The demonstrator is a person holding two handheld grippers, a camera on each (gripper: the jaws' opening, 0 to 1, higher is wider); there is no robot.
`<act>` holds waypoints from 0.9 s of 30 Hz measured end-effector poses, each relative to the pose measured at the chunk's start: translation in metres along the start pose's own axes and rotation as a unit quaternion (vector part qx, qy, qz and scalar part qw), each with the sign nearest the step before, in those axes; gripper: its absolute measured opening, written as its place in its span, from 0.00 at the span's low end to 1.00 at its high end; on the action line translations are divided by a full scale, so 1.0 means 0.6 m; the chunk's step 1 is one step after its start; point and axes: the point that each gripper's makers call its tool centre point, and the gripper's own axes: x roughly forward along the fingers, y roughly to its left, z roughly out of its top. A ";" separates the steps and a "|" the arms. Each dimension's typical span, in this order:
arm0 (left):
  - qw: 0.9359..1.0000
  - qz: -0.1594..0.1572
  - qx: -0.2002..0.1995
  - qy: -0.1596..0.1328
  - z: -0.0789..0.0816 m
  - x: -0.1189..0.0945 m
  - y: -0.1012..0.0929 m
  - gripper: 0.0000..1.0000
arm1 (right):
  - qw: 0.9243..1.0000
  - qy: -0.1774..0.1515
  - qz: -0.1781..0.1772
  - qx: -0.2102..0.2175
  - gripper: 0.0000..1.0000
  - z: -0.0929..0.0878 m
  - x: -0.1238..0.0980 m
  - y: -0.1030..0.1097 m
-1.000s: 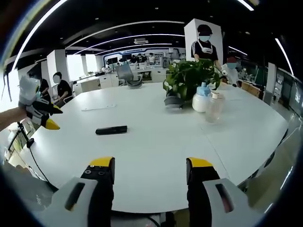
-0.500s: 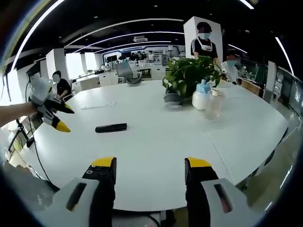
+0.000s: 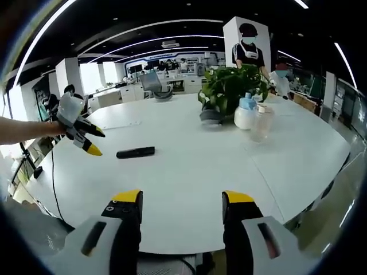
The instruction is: Press the specified remote control buttons in sequence, fully releasing each button before pressing the next.
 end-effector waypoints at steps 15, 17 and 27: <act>0.998 -0.027 0.033 0.047 0.004 0.075 0.012 0.52 | 1.000 0.008 -0.004 0.004 0.54 -0.005 0.002 -0.004; 0.997 -0.036 0.034 0.051 0.003 0.085 0.012 0.51 | 1.000 0.009 -0.005 0.004 0.54 -0.006 0.003 -0.005; 0.994 -0.062 0.048 0.075 0.004 0.127 0.011 0.47 | 1.000 0.018 -0.005 -0.001 0.52 -0.009 0.005 -0.003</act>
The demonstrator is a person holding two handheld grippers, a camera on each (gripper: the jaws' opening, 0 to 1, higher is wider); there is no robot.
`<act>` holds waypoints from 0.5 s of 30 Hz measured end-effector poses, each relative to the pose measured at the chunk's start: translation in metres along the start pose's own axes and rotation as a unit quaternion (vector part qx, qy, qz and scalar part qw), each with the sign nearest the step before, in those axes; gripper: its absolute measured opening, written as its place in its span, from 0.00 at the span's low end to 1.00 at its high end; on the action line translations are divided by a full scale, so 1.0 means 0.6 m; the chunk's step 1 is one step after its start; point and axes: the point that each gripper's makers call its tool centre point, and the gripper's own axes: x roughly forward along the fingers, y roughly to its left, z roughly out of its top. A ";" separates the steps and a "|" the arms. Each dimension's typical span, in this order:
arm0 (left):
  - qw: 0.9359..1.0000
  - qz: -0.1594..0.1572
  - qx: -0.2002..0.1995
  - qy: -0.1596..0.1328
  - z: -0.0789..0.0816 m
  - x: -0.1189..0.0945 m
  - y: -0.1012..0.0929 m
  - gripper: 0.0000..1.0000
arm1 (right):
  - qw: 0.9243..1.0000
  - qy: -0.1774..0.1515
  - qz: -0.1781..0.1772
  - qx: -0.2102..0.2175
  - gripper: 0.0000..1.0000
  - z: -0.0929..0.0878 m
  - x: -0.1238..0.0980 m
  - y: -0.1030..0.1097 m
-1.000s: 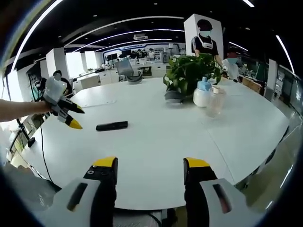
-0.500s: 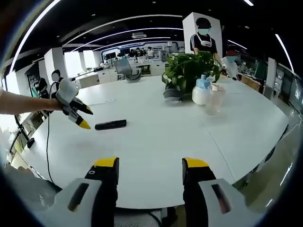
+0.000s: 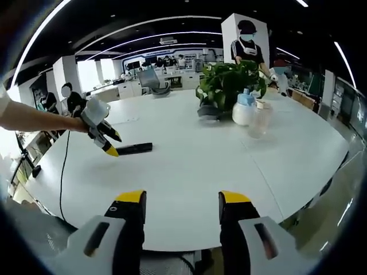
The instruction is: Press the specified remote control buttons in sequence, fully releasing each button before pressing the next.
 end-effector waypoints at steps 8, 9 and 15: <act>1.000 -0.015 0.007 0.012 0.003 0.026 0.007 0.45 | 1.000 -0.003 -0.004 0.005 0.51 0.001 -0.002 -0.004; 1.000 -0.020 0.003 0.014 0.005 0.029 0.006 0.44 | 1.000 -0.002 -0.004 0.005 0.51 0.000 -0.001 -0.004; 0.999 -0.034 -0.002 0.027 0.011 0.034 0.006 0.43 | 1.000 0.004 -0.004 -0.001 0.51 -0.002 -0.001 -0.003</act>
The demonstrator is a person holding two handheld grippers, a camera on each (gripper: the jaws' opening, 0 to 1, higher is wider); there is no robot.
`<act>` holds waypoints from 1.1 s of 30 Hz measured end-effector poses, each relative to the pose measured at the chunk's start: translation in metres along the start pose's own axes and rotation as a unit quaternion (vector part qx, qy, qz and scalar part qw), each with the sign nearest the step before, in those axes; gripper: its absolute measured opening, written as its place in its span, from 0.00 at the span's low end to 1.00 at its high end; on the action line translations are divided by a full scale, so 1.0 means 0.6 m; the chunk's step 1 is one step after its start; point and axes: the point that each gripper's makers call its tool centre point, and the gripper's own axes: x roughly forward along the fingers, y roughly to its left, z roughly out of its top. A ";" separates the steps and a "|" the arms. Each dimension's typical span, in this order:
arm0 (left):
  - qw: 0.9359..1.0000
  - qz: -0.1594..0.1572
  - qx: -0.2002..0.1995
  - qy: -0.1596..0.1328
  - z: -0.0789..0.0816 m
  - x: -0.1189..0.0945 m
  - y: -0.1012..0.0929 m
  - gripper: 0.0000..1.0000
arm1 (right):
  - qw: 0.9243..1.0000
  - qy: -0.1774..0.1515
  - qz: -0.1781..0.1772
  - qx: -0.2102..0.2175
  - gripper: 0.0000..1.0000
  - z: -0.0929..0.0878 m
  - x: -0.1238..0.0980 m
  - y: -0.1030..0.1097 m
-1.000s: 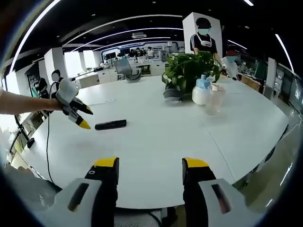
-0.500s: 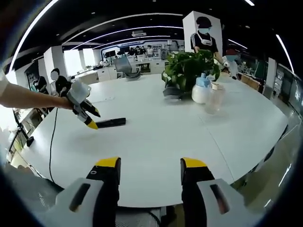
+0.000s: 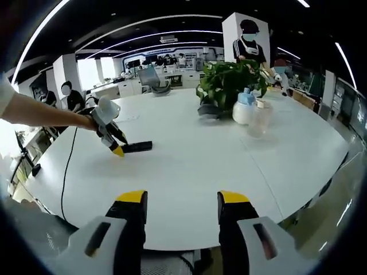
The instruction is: Press the specified remote control buttons in sequence, fully releasing each button before pressing the next.
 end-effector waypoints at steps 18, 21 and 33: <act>0.999 -0.020 0.026 0.021 -0.006 0.000 0.000 0.32 | 1.000 0.001 -0.002 0.001 0.48 -0.002 -0.001 -0.002; 0.999 -0.022 0.034 0.026 -0.007 0.000 -0.001 0.28 | 1.000 0.002 -0.001 -0.001 0.47 -0.002 -0.001 -0.001; 0.999 -0.014 0.040 0.027 -0.008 -0.001 -0.003 0.24 | 1.000 0.003 0.003 -0.002 0.44 -0.003 -0.001 0.001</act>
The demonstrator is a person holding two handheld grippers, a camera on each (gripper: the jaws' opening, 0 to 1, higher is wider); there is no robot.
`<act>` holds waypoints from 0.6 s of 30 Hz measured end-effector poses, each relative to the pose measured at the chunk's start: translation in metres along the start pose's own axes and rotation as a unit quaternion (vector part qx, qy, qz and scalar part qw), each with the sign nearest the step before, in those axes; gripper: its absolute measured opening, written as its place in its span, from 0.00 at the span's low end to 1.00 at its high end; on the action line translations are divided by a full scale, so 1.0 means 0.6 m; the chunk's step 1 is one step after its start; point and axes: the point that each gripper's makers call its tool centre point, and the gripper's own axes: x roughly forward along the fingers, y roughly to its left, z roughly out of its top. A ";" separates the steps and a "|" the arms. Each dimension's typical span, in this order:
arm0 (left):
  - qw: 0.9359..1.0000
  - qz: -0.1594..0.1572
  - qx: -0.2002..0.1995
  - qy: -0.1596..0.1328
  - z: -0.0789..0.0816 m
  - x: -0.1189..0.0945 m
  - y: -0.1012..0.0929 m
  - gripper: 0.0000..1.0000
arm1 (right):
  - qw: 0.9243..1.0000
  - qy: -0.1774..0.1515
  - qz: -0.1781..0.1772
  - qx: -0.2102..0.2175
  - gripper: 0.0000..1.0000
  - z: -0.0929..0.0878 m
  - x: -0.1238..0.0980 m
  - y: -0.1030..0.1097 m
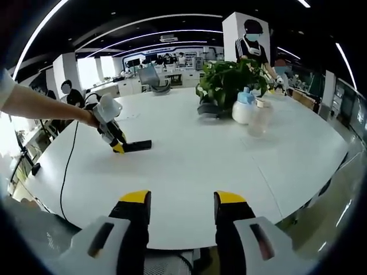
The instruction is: Press the specified remote control buttons in sequence, fully releasing each button before pressing the next.
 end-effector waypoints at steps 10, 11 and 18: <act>1.000 0.003 -0.004 0.010 -0.001 0.001 -0.006 0.23 | 1.000 0.001 -0.003 0.001 0.43 -0.001 0.000 -0.003; 1.000 0.003 -0.002 0.015 -0.001 0.001 -0.007 0.23 | 1.000 0.002 -0.003 0.000 0.43 -0.001 0.000 -0.003; 0.999 0.004 0.012 0.037 -0.002 0.001 -0.014 0.23 | 1.000 -0.001 -0.005 0.002 0.42 -0.001 -0.001 -0.005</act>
